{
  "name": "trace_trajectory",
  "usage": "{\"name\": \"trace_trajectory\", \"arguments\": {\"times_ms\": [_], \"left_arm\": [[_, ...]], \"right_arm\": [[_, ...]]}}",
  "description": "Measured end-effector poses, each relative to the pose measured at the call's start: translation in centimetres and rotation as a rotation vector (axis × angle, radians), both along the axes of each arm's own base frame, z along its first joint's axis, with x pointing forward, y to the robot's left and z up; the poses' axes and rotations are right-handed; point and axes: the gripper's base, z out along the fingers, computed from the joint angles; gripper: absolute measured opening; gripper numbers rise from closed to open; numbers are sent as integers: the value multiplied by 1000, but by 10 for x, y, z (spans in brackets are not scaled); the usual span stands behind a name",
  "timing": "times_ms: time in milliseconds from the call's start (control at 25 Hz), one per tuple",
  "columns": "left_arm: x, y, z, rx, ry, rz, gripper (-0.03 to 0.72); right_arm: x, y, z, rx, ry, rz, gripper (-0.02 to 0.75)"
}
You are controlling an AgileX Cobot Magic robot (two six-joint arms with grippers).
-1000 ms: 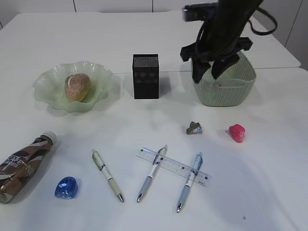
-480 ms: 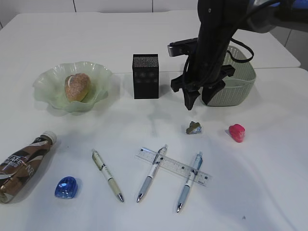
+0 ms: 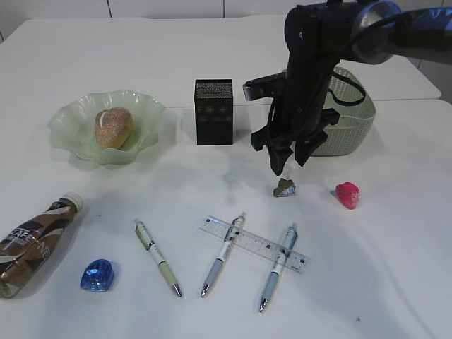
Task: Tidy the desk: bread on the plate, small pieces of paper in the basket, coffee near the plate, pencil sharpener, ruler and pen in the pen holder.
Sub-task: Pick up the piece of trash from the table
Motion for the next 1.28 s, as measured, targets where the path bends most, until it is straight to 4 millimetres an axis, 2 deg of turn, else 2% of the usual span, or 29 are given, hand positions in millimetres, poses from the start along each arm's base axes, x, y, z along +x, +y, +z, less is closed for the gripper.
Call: {"name": "trace_trajectory", "arguments": {"times_ms": [640,1280], "left_arm": [[0,0,0,2,1,0,481],[0,0,0,3,3,0,481]], "right_arm": [[2,3,-43,-1,88,21,419],[2,3,-43,-2,87,33,420]]}}
